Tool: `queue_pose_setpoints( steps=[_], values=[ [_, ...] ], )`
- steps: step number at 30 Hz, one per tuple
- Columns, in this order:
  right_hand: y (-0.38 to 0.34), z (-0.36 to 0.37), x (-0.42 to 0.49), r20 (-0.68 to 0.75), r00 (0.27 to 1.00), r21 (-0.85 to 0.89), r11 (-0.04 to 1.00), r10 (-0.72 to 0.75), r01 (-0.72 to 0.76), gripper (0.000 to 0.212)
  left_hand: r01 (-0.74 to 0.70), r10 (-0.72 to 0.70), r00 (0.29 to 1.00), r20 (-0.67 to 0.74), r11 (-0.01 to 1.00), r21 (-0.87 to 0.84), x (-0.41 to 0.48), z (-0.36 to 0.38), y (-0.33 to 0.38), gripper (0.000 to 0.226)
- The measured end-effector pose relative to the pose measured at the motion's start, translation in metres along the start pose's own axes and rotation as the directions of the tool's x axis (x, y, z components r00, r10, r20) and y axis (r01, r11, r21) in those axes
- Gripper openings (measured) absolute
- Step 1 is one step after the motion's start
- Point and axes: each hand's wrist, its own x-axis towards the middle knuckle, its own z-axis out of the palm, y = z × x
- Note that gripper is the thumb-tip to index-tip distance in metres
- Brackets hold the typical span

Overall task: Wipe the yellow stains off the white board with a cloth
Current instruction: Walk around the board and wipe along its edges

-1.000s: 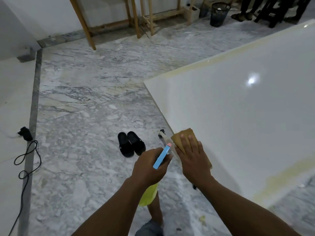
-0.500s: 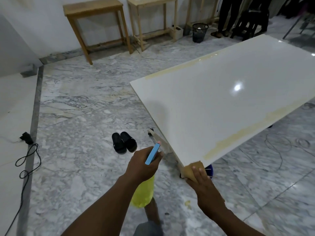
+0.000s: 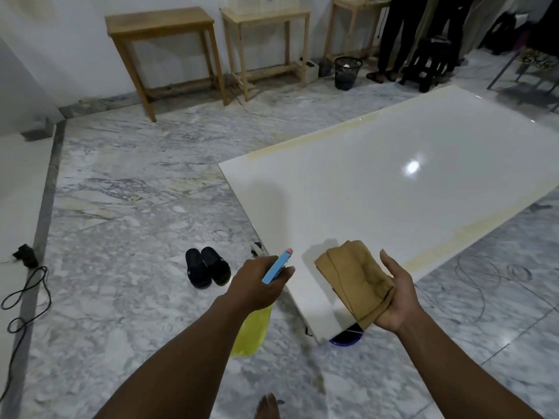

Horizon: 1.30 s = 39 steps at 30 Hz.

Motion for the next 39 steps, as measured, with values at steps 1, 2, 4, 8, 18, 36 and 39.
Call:
queue_pose_setpoints(
  steps=[1,2,4,8,18,36,39],
  values=[
    [-0.006,0.003,0.004,0.008,1.0,-0.024,1.0,0.001,0.0,0.061,-0.002,0.002,1.0,0.002,1.0,0.008,0.004,0.0,0.002,0.049],
    [-0.011,0.004,0.01,0.014,1.0,-0.047,0.999,0.009,-0.008,0.059,-0.003,0.003,1.0,0.004,1.0,0.018,0.006,0.0,0.003,0.049],
    [-0.019,0.008,0.019,0.017,0.999,-0.11,0.993,0.036,-0.034,0.055,0.002,-0.002,1.0,0.003,0.999,0.032,0.009,0.0,0.006,0.051],
    [-0.032,0.023,0.044,0.033,0.989,-0.284,0.95,0.146,-0.131,0.055,0.065,-0.064,0.998,-0.021,0.998,0.026,0.008,0.006,0.008,0.052],
    [-0.06,0.043,0.102,0.11,0.866,-0.744,0.618,0.489,-0.255,0.045,0.409,-0.413,0.875,-0.251,0.91,-0.071,-0.036,0.083,0.045,0.039],
    [-0.101,-0.015,0.071,-0.082,0.704,-0.99,-0.141,0.706,0.026,0.029,0.53,-0.739,0.346,-0.578,0.662,-0.53,-0.166,0.258,0.18,0.046],
    [-0.107,-0.007,0.065,-0.075,0.726,-0.932,-0.306,0.684,0.193,0.021,0.477,-0.774,0.281,-0.567,0.626,-0.618,-0.17,0.297,0.203,0.045]
  ],
)
